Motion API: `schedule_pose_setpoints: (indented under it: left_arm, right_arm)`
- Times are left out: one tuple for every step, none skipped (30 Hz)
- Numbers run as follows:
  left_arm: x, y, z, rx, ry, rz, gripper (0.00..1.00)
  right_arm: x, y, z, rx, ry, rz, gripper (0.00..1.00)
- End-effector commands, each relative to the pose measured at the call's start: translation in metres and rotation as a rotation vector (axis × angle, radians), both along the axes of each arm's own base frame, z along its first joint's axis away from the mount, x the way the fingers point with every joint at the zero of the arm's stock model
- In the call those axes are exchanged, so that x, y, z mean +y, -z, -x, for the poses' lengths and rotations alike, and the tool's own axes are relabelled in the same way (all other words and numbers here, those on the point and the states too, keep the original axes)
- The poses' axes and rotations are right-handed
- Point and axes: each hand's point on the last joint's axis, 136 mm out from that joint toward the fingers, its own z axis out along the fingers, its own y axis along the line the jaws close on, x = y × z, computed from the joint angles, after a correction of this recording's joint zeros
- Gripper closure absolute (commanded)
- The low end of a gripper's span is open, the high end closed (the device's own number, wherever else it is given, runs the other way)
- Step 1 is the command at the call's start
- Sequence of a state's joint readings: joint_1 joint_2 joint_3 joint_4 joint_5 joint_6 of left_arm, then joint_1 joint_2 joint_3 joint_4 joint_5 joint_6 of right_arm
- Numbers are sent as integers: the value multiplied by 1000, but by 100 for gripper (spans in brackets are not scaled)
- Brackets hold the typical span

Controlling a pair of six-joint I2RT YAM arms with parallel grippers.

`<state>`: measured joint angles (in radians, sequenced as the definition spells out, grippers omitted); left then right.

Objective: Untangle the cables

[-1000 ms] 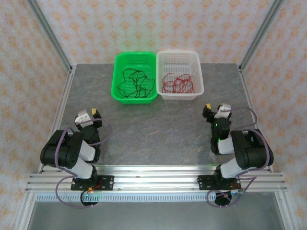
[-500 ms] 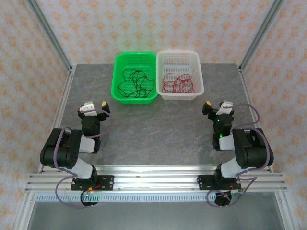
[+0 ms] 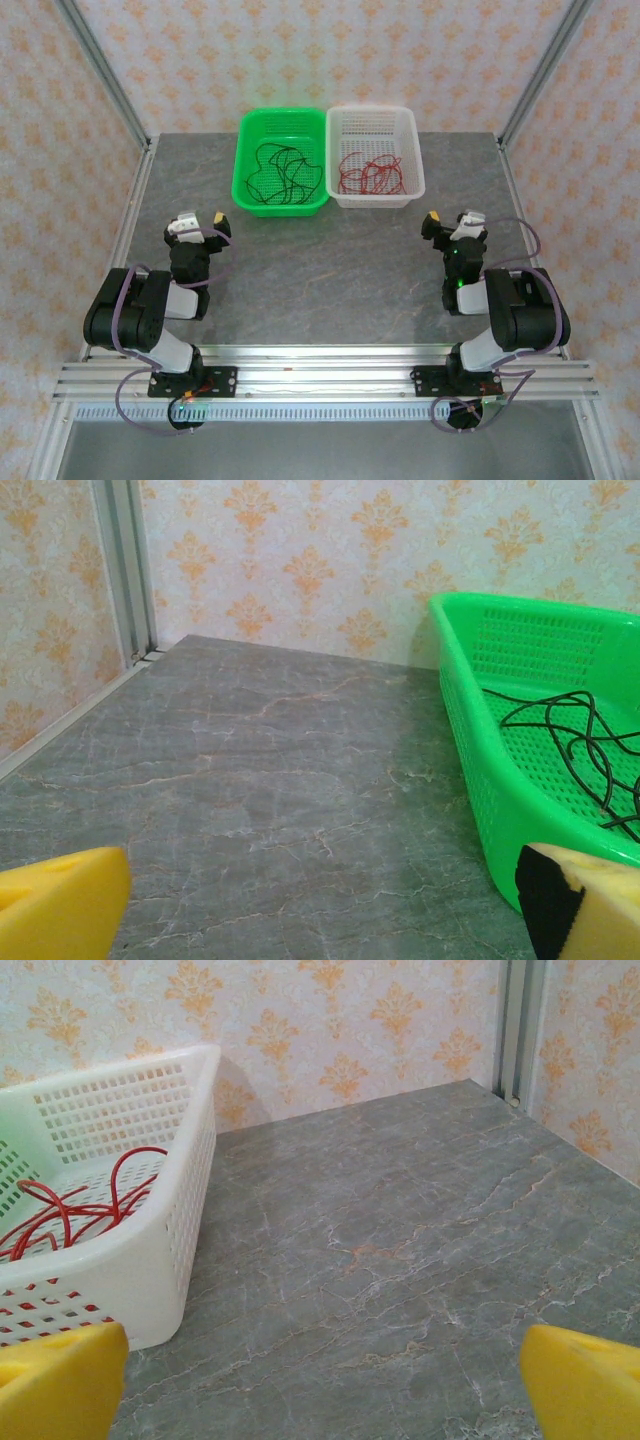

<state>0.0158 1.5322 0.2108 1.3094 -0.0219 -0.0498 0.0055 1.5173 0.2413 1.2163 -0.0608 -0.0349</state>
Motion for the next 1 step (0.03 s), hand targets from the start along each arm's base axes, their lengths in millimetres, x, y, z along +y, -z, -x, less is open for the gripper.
schedule_pose_setpoints:
  left_arm:
    - [-2, -2, -3, -5, 19, -18, 1]
  right_arm:
    - [2, 1, 1, 3, -8, -2, 0]
